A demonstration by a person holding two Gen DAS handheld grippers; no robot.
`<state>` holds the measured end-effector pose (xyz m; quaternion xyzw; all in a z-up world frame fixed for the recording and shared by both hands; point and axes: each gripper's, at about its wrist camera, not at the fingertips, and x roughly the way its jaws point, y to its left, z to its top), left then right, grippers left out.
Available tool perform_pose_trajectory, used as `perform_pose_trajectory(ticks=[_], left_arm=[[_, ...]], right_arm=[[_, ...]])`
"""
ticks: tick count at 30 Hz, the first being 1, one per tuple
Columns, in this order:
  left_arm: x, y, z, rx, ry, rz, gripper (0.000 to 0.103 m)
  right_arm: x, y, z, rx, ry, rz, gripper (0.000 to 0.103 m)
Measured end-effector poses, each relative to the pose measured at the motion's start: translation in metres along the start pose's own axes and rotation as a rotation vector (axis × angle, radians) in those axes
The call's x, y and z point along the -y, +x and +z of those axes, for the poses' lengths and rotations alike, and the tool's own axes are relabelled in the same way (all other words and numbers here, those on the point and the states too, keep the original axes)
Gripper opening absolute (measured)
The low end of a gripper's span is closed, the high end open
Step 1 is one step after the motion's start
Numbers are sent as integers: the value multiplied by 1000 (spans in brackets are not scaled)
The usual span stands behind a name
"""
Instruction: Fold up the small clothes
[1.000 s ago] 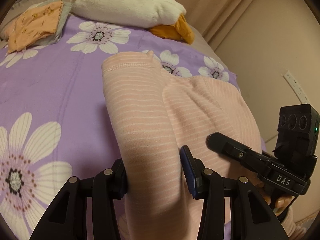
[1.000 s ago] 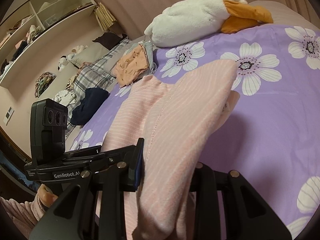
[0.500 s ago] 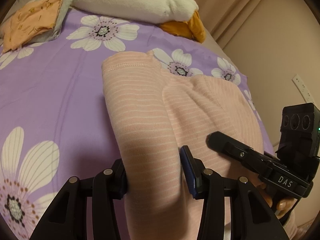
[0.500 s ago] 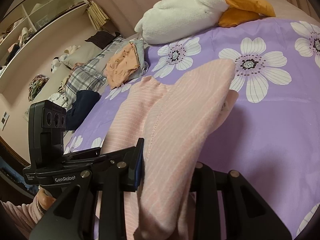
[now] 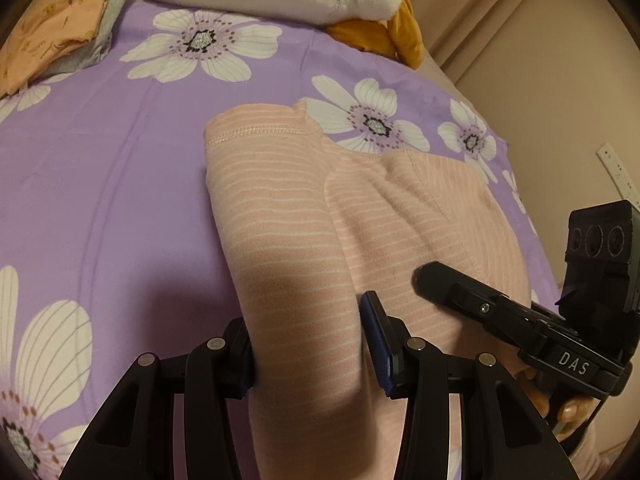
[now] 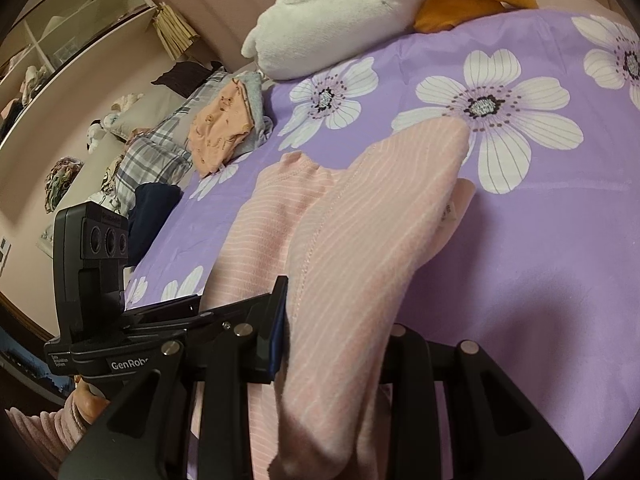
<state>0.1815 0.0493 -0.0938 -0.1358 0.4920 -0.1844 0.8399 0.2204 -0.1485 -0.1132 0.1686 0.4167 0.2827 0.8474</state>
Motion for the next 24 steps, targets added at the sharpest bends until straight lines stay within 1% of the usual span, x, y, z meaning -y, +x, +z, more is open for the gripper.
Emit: perform_pose_trajectory(ticks=[13, 24], left_arm=[[-2, 11, 0, -15, 4, 20, 45], [-3, 13, -3, -18, 15, 38, 45]], right_arm=[[16, 12, -1, -21, 40, -2, 31], [35, 16, -6, -41, 130, 12, 37]])
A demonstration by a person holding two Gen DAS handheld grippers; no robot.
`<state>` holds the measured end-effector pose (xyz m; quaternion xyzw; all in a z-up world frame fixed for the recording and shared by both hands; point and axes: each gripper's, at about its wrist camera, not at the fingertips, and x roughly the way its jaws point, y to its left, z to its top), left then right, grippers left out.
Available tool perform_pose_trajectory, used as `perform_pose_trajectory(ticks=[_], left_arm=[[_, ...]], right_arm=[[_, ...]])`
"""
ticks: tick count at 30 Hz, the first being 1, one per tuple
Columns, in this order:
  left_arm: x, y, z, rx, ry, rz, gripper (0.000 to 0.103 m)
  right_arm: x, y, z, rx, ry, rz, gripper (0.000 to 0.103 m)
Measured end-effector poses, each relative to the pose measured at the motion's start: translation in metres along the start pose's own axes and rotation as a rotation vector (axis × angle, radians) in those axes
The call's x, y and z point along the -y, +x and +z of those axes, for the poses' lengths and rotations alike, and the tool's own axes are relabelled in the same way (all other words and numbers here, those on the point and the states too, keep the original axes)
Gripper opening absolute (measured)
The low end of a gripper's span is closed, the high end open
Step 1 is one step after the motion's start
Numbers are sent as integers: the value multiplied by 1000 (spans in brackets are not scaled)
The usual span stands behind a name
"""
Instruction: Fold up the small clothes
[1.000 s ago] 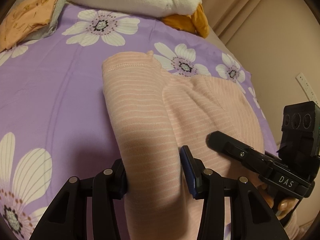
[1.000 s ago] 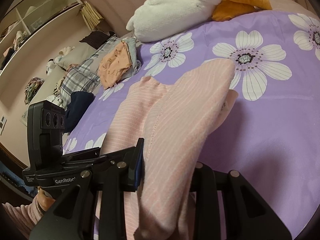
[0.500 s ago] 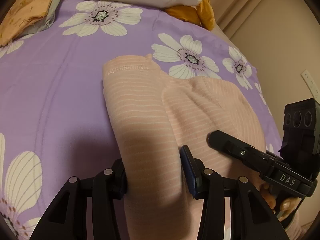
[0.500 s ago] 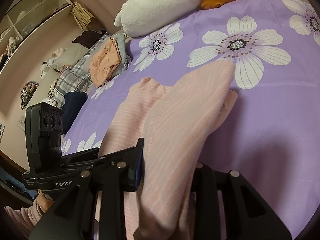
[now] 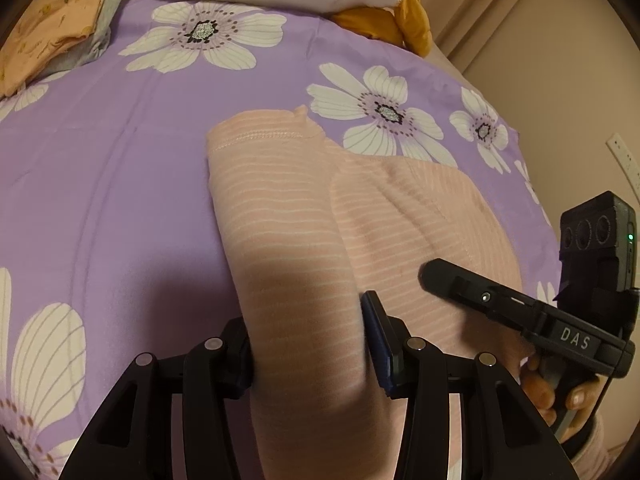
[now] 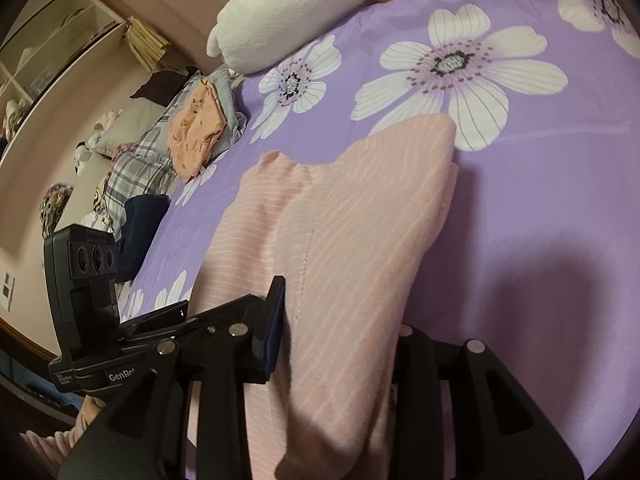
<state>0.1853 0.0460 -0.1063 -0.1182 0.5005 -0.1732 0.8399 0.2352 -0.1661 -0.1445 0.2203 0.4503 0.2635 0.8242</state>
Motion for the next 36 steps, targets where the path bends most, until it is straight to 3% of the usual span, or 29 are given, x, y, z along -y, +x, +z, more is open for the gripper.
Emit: perform_pose_trajectory(ticks=[11, 36], left_arm=[[-1, -6, -6, 4, 1, 20, 47], [-5, -30, -38, 9, -10, 82, 47]], right_arm=[[21, -12, -5, 9, 106, 30, 41], [38, -40, -20, 45, 155, -48, 46]])
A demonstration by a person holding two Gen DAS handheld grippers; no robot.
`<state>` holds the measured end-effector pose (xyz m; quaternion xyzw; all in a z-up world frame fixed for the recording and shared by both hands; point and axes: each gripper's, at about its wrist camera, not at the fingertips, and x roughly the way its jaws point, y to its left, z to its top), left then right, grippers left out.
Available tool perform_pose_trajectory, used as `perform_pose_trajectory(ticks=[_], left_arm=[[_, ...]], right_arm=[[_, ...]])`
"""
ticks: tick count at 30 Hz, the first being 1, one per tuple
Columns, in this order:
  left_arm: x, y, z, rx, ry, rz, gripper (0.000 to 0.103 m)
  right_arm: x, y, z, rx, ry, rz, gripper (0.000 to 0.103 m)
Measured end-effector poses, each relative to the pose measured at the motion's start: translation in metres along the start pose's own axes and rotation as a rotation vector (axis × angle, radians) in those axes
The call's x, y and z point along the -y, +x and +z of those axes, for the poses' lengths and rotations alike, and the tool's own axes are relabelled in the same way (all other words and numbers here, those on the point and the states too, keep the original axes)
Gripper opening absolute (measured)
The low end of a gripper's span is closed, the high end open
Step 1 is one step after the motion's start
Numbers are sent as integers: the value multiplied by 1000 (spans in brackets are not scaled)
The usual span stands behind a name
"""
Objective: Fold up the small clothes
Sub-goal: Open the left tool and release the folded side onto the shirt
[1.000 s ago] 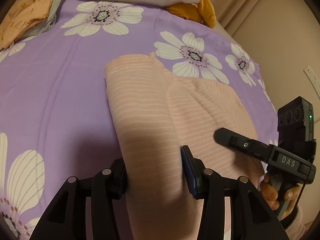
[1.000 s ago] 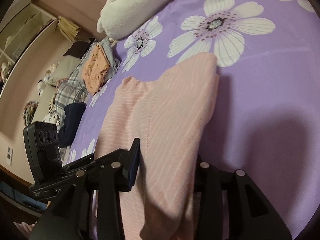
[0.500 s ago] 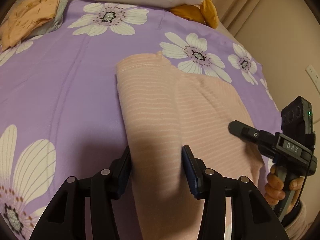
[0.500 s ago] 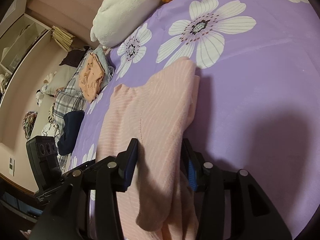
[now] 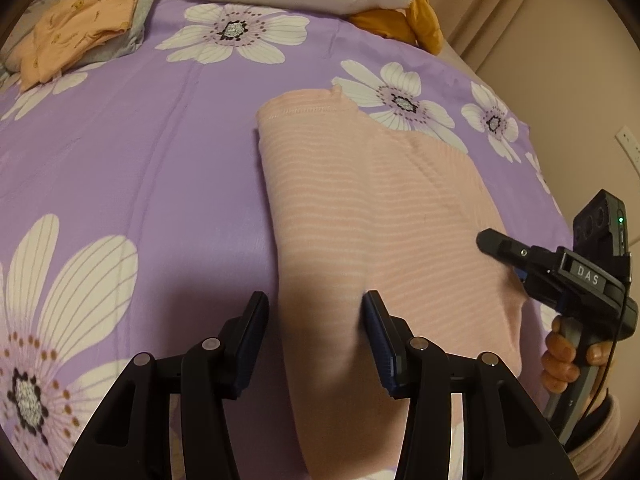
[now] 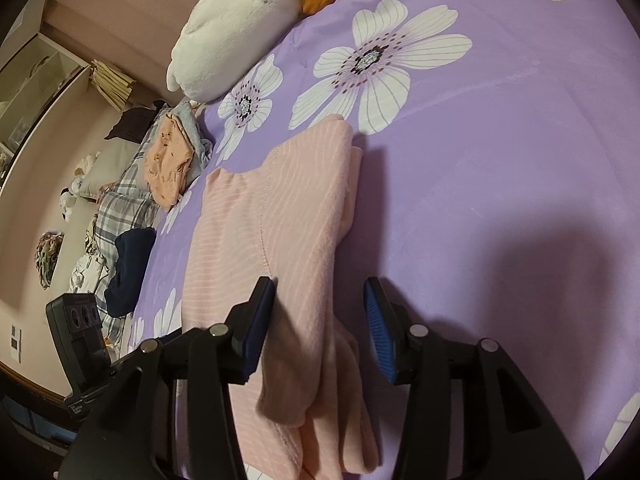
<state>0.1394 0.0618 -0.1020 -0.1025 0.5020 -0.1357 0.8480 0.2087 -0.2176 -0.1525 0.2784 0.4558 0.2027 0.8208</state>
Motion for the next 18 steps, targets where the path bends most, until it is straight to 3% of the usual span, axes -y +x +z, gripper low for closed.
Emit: perform_pose_trajectory(ticks=[11, 15, 18], left_arm=[[3, -6, -15, -5, 3, 44, 47], [4, -9, -20, -7, 10, 59, 47], [5, -11, -24, -8, 9, 69, 47]], right_arm=[[4, -23, -13, 31, -17, -40, 48], [-5, -31, -20, 28, -65, -8, 52], [-14, -31, -29, 11, -132, -41, 55]])
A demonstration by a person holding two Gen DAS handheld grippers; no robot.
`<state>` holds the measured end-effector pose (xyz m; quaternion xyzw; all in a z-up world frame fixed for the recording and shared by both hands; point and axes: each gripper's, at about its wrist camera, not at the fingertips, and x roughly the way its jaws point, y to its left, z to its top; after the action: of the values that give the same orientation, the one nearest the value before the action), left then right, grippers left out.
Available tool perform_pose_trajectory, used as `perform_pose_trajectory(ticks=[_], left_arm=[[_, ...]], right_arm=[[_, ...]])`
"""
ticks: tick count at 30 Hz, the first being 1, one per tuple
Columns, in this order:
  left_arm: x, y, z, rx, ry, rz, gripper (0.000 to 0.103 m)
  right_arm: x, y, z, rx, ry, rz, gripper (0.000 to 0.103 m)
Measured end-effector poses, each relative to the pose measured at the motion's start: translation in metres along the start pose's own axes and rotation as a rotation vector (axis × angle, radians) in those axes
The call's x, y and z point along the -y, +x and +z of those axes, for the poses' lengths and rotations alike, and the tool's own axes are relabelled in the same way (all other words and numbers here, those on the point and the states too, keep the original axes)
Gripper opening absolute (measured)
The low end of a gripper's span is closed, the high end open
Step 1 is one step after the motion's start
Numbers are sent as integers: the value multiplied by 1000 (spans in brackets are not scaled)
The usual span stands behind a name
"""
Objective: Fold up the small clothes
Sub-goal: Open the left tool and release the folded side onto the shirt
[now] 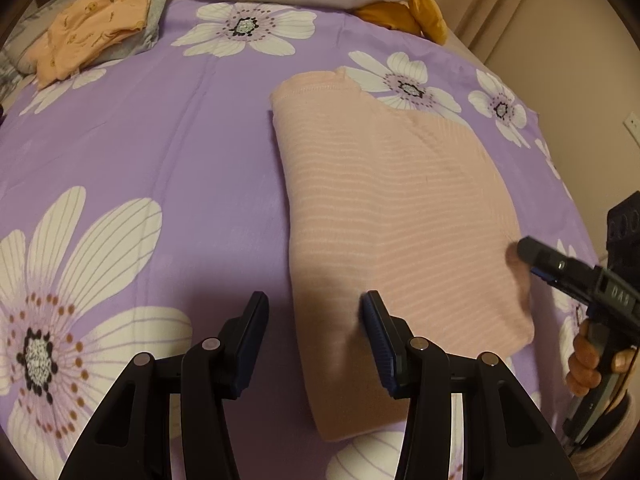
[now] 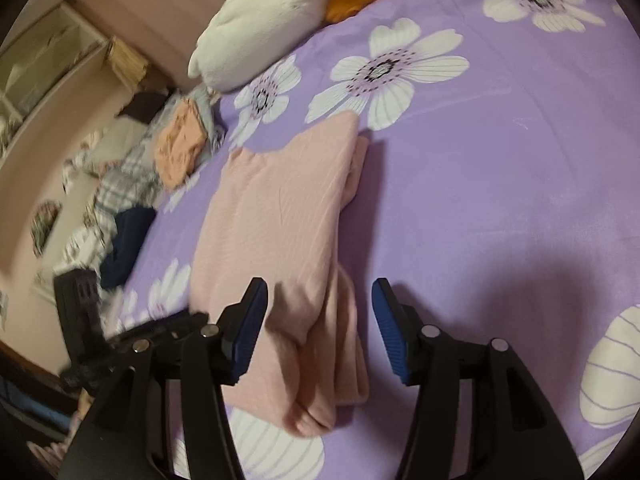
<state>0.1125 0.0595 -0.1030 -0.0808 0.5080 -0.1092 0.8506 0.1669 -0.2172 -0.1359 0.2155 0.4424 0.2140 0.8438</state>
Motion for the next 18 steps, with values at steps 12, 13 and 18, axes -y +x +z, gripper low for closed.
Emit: perform_pose_trajectory(ticks=[12, 13, 18], left_arm=[[2, -4, -16, -14, 19, 43, 47], [2, -4, -18, -13, 20, 46, 47], [2, -8, -22, -13, 15, 55, 47]], right_arm=[[-12, 12, -20, -60, -154, -163, 52], [-12, 11, -20, -62, -160, -172, 52], [-9, 6, -23, -58, -159, -190, 52]])
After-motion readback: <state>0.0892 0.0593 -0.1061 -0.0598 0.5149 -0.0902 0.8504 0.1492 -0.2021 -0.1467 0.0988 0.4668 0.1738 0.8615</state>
